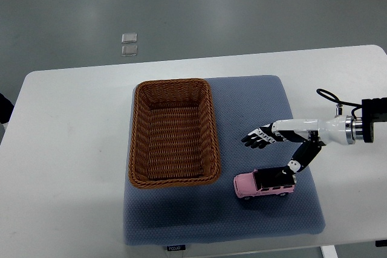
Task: Place pink car in brown basket
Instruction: 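Close the right hand's fingers around the pink car's body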
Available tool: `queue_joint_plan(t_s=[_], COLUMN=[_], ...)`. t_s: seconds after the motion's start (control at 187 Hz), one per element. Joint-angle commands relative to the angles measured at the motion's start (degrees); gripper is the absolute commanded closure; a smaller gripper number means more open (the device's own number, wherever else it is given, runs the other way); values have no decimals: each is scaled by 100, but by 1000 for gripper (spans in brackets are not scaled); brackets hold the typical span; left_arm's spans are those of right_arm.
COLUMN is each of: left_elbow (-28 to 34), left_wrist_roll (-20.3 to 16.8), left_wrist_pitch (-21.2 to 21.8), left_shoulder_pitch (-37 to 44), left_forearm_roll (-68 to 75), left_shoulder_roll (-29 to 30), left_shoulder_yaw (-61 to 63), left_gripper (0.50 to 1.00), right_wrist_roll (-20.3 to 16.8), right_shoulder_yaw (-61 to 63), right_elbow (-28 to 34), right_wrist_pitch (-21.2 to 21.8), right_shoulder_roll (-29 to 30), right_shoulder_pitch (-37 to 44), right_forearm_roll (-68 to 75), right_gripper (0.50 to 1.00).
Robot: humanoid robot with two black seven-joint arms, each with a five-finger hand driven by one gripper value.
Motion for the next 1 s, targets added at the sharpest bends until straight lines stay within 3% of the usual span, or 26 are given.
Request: queue_joint_plan(t_s=[0.0,0.279,0.622,0.863,0.927,0.997], left_elbow=[8,8,8,8,8,8], left_wrist_roll=[17,26,34,34,34,34], left_wrist_pitch=[1,1,1,1,1,1], left_shoulder_pitch=[0,0,0,0,0,0], left_forearm_roll=[0,0,0,0,0,0], left_shoulder_roll=[0,0,0,0,0,0], left_shoulder_yaw=[-12,5,5,-12,-12,-12], left_gripper=[500,500,500,500,500,500], right_wrist_roll=[-3,-3,-3,14,14,14], right_shoulder_yaw=[6,-12,-91,-100,-100,-100], right_elbow=[31,40,40,22,13,4], right_wrist_pitch=[0,0,-599,-679,-732,-775], right_shoulder_roll=[17,61,122,193,210,219], right_shoulder_pitch=[-170,-521,-600,-706,-723,-732], right_forearm_roll=[-18,-299,-545,-677,-712,-756], right_gripper=[591,591,601,628,644,724])
